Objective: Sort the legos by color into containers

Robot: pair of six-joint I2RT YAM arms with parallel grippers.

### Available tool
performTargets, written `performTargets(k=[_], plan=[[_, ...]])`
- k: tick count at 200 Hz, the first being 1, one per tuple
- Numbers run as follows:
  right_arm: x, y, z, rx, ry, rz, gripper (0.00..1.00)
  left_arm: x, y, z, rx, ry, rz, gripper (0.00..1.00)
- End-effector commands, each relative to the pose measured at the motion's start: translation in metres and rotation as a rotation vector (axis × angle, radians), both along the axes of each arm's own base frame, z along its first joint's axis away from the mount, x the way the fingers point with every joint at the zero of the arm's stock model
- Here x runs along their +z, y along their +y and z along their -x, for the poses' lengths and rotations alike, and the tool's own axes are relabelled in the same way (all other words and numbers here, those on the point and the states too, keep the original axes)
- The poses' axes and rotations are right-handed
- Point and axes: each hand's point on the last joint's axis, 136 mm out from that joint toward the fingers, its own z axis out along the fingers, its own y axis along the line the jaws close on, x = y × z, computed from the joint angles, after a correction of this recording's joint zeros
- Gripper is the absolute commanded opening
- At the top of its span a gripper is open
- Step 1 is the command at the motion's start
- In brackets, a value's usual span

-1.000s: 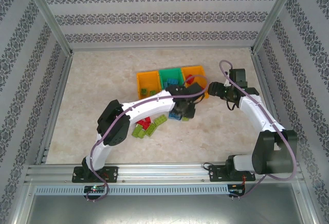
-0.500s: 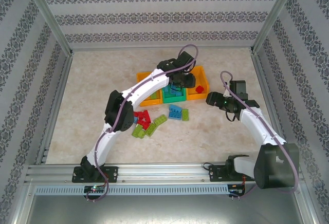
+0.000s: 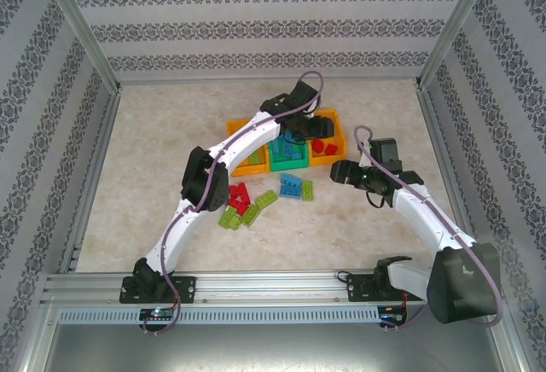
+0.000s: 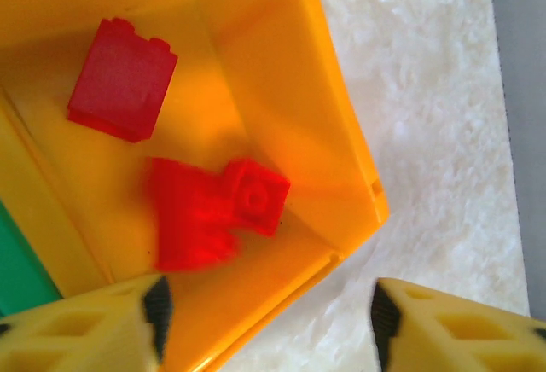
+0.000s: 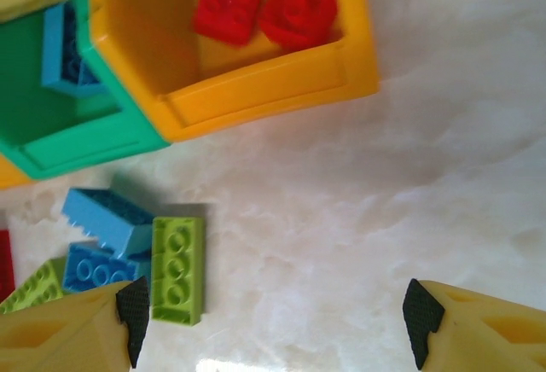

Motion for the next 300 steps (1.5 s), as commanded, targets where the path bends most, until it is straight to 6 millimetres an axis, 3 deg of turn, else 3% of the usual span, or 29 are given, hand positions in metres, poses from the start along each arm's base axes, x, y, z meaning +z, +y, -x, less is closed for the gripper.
performTargets(k=[1,22,55,78,163,207,262,300], plan=[[-0.004,0.013,0.010,0.054,-0.004,0.038,0.81,0.021,-0.002,-0.005,0.001,-0.033,0.047,0.77],[-0.009,0.031,0.018,0.083,0.009,0.073,0.81,0.045,-0.006,-0.001,-0.012,-0.067,0.104,1.00],[-0.026,0.055,0.030,0.102,0.053,0.146,0.79,0.086,-0.003,0.009,-0.011,-0.158,0.178,1.00],[-0.039,0.065,0.032,0.115,0.081,0.176,0.79,0.098,0.009,0.021,-0.017,-0.188,0.175,1.00],[-0.078,0.074,0.021,0.095,0.165,0.222,0.74,0.097,0.060,0.057,0.038,-0.249,0.105,1.00],[-0.093,0.062,0.027,0.077,0.208,0.276,0.68,0.091,0.079,0.067,0.066,-0.260,0.056,1.00],[-0.080,0.043,0.050,0.045,0.184,0.266,0.67,0.076,0.094,0.081,0.075,-0.235,0.019,1.00],[-0.054,0.043,0.032,0.068,0.095,0.240,0.75,0.075,0.096,0.082,0.082,-0.236,0.009,1.00]])
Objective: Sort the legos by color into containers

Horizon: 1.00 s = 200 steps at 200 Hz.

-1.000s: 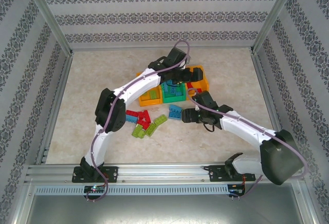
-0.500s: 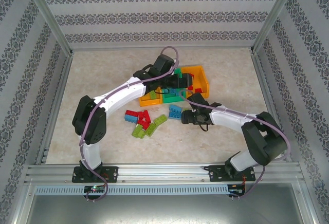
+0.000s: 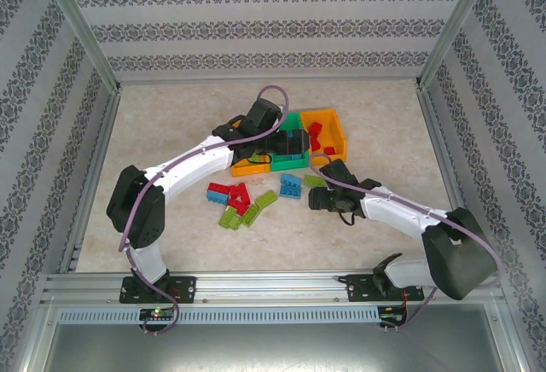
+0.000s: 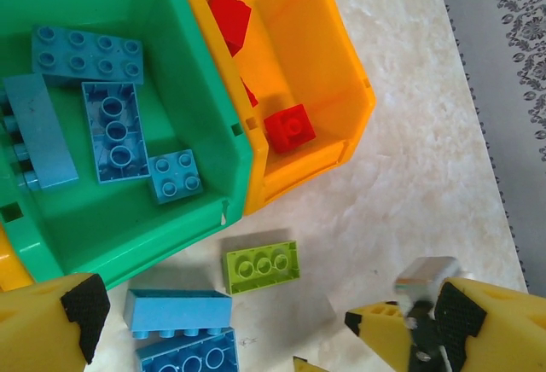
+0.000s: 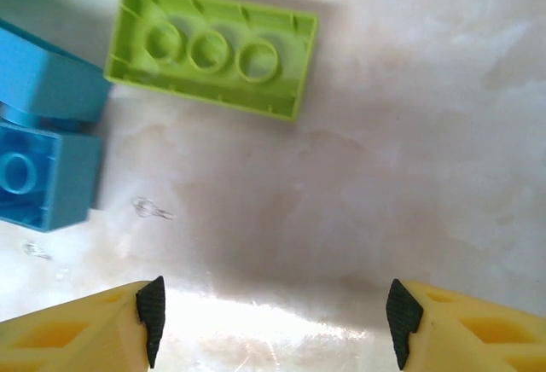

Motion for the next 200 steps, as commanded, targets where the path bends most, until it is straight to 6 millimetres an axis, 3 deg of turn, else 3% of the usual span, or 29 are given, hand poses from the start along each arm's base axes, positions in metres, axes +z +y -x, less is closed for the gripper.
performTargets(k=[1,27,43,74,133,200], plan=[[0.014,-0.006,-0.013,0.015,-0.052,0.012,0.75,0.017,0.003,-0.003,0.001,-0.064,0.007,1.00],[0.022,-0.002,-0.033,0.124,-0.048,0.013,0.80,0.016,0.004,-0.001,-0.004,-0.062,-0.002,1.00],[0.020,-0.010,-0.045,0.072,0.013,-0.050,0.81,0.016,0.008,0.000,0.005,-0.063,-0.012,1.00],[0.028,0.001,-0.060,0.019,0.005,-0.184,0.84,0.013,0.015,0.002,0.018,-0.067,-0.031,0.99],[0.018,0.017,-0.071,-0.003,0.058,-0.171,0.88,0.004,0.016,0.002,0.013,-0.052,-0.043,1.00],[-0.017,0.000,-0.061,-0.018,0.162,-0.028,0.81,0.003,0.022,0.004,0.020,-0.052,-0.057,1.00]])
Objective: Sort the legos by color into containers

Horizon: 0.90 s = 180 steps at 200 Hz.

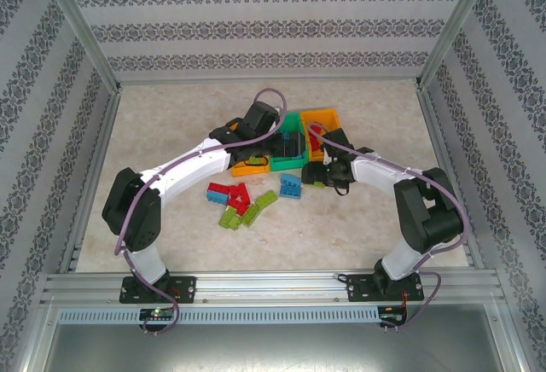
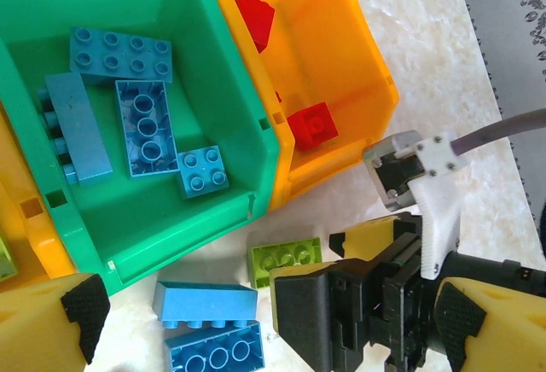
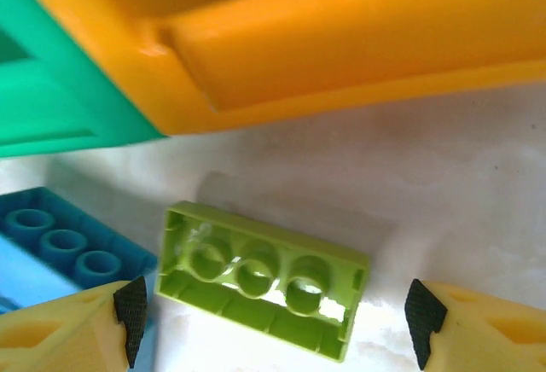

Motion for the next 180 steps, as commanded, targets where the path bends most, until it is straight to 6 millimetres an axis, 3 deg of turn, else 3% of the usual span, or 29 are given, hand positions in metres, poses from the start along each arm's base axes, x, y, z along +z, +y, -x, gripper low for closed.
performTargets(k=[1,91,124,153,180], plan=[[-0.007,-0.011,0.007,-0.005,0.031,0.074,0.81,0.006,0.010,0.001,0.005,-0.028,-0.015,1.00],[-0.012,-0.025,0.049,0.010,0.109,0.117,0.70,0.003,0.009,0.001,0.006,-0.018,-0.006,1.00],[0.005,-0.028,0.054,0.010,0.064,0.105,0.74,0.003,0.009,0.002,0.004,-0.016,-0.003,1.00],[0.029,-0.019,0.043,0.075,-0.017,0.078,0.82,0.002,0.008,0.002,0.004,-0.014,0.001,1.00],[0.036,-0.004,0.039,0.205,-0.039,0.042,0.88,0.001,0.009,0.003,0.006,-0.013,0.002,1.00]])
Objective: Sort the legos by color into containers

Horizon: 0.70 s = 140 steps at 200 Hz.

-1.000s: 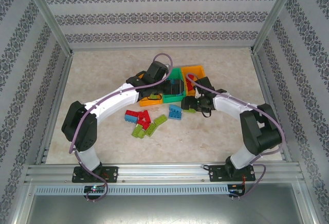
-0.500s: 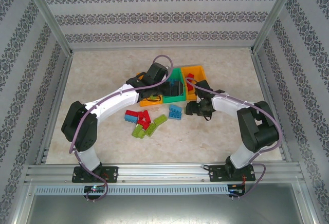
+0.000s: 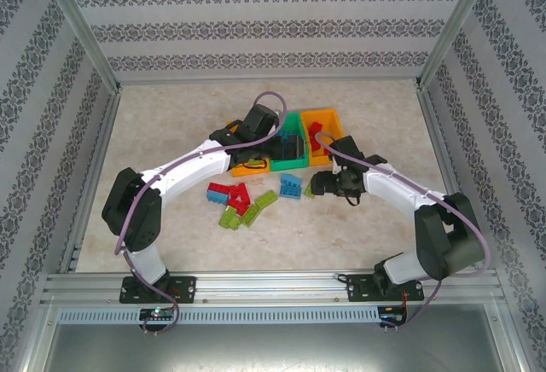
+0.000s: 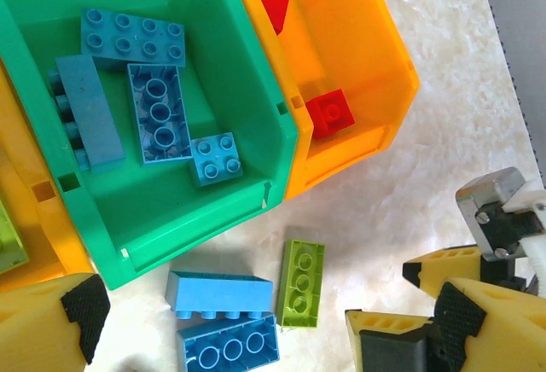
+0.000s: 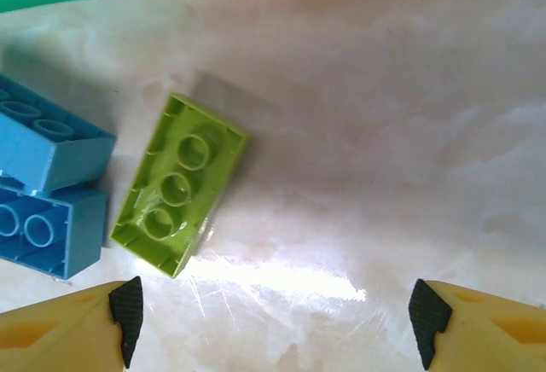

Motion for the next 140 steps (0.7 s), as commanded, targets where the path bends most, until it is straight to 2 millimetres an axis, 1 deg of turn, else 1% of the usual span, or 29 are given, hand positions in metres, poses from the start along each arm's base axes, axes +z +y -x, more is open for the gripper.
performTargets(k=[1,17,25,37,54,69,84,102,119,140], plan=[[0.010,0.018,-0.001,0.160,-0.019,-0.030,0.89,0.011,0.005,-0.001,0.006,-0.028,0.019,1.00],[0.011,0.030,0.002,0.302,0.005,-0.041,0.98,0.010,0.007,0.000,0.009,-0.025,0.016,0.99],[0.011,0.033,0.004,0.377,0.011,-0.025,0.98,0.010,0.007,0.001,0.009,-0.025,0.018,1.00],[0.015,0.035,0.003,0.440,0.018,-0.005,0.98,0.009,0.007,0.002,0.009,-0.023,0.018,1.00],[0.020,0.036,0.000,0.547,-0.018,0.033,0.98,0.008,0.011,0.003,0.016,-0.024,0.011,1.00],[0.015,0.033,-0.002,0.633,-0.052,0.087,0.98,0.008,0.016,0.003,0.034,-0.028,0.009,0.99],[0.008,0.032,-0.004,0.660,-0.055,0.100,0.98,0.008,0.022,0.002,0.064,-0.025,0.021,0.99],[0.001,0.037,-0.011,0.683,-0.086,0.091,0.98,0.003,0.039,-0.001,0.132,-0.010,0.032,0.99],[-0.007,0.043,-0.016,0.717,-0.096,0.087,0.98,-0.002,0.057,0.000,0.185,0.016,0.041,0.99],[-0.016,0.041,-0.024,0.739,-0.088,0.112,0.98,0.003,0.078,0.005,0.235,0.008,0.057,0.99]])
